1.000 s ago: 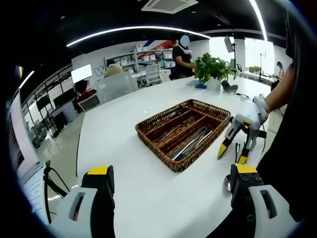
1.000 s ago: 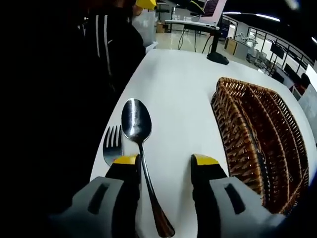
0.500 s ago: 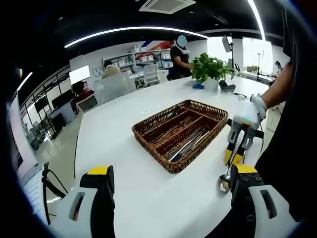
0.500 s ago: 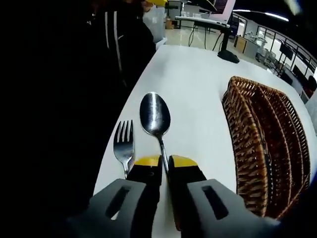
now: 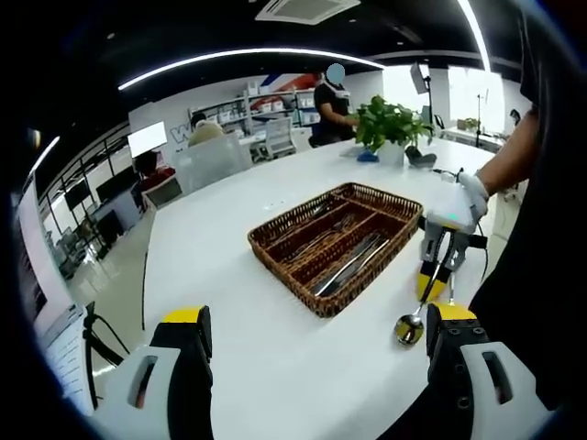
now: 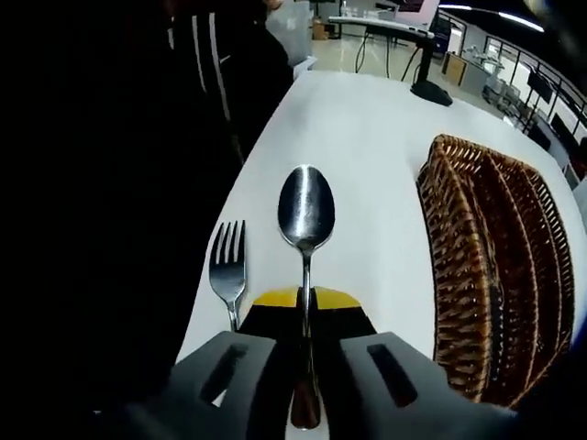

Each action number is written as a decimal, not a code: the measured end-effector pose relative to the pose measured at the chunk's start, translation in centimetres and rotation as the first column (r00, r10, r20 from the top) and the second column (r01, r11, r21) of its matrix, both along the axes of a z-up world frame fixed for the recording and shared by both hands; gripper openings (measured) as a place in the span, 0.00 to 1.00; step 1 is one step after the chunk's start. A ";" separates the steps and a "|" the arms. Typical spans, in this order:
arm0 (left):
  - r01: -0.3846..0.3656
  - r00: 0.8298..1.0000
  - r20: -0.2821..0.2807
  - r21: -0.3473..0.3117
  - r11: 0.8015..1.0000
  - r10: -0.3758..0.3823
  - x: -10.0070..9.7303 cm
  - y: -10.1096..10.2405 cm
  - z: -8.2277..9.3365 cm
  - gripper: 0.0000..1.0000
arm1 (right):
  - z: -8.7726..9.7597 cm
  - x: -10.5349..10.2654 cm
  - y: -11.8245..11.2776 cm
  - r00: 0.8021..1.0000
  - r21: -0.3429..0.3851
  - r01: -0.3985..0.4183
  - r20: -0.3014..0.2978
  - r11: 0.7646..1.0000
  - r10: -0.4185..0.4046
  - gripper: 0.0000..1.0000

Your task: Arrange the knives, forks, and spoons in their matching storage slots by inserting each utensil handle-first until every utensil is classified and aligned in the correct compartment

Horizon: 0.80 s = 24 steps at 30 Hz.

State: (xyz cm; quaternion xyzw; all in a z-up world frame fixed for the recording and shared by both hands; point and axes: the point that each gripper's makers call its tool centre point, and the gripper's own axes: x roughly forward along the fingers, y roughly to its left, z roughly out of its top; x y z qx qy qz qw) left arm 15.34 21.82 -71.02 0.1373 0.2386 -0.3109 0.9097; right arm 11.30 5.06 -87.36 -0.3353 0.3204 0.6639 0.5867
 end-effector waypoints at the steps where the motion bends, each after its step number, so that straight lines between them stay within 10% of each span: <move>1: -0.001 1.000 0.000 0.002 1.000 0.001 0.0 0.0 0.0 0.99 | 0.1 0.1 0.1 1.000 0.003 0.012 -0.012 1.000 -0.012 0.00; 24: -0.046 0.999 0.018 -0.076 0.996 0.048 2.1 0.3 1.5 0.99 | 7.5 2.8 -0.6 0.998 -0.028 0.026 0.051 0.999 -0.025 0.00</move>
